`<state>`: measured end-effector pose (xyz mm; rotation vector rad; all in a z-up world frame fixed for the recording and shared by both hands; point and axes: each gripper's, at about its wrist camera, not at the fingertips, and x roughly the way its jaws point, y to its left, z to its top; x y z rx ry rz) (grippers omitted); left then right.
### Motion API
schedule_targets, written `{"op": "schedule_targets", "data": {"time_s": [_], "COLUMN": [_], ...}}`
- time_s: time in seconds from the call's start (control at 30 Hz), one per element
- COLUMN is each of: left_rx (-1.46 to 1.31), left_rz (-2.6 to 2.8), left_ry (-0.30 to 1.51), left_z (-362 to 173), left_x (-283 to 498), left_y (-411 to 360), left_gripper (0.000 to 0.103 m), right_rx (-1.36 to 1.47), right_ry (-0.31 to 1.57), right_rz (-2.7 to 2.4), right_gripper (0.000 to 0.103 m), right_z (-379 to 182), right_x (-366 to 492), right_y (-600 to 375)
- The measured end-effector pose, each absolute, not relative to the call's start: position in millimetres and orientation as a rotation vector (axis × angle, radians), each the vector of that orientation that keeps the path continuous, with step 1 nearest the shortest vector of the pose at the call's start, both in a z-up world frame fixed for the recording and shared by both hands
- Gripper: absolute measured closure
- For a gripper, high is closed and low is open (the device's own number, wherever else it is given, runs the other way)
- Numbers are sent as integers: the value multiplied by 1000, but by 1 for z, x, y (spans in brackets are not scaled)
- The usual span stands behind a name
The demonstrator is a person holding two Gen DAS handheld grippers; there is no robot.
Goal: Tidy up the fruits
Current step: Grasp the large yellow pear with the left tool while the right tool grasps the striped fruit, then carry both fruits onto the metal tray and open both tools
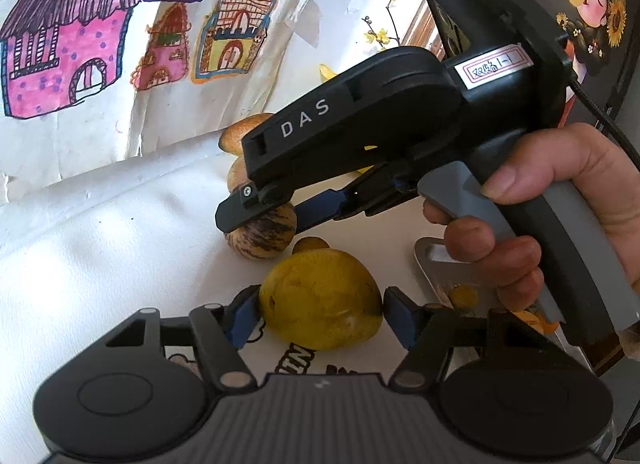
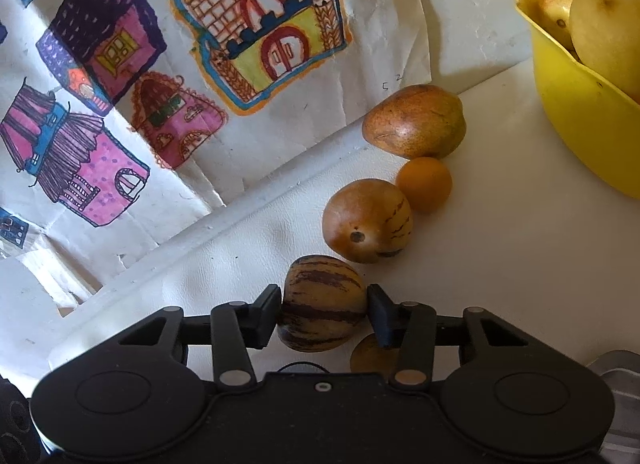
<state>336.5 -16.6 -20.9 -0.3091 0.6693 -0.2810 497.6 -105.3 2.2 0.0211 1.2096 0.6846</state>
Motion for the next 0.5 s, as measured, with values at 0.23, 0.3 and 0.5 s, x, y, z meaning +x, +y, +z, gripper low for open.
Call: {"op": "schedule_targets", "data": {"time_s": [0.23, 0.3, 0.5], "left_rx": [-261, -260, -248], "left_rz": [-255, -262, -277], "left_ry": [639, 645, 658], "left_z": [-21, -19, -17], "left_x": [328, 327, 321], "left_y": [-29, -29, -25], "left_gripper": [34, 34, 35], "right_rx": [42, 53, 70], "right_ry": [1197, 1187, 1170], "right_rz": [679, 667, 645], "right_gripper": [55, 56, 56], "right_z": [1, 0, 0], "right_x": [494, 494, 490], "right_y": [-109, -111, -119]}}
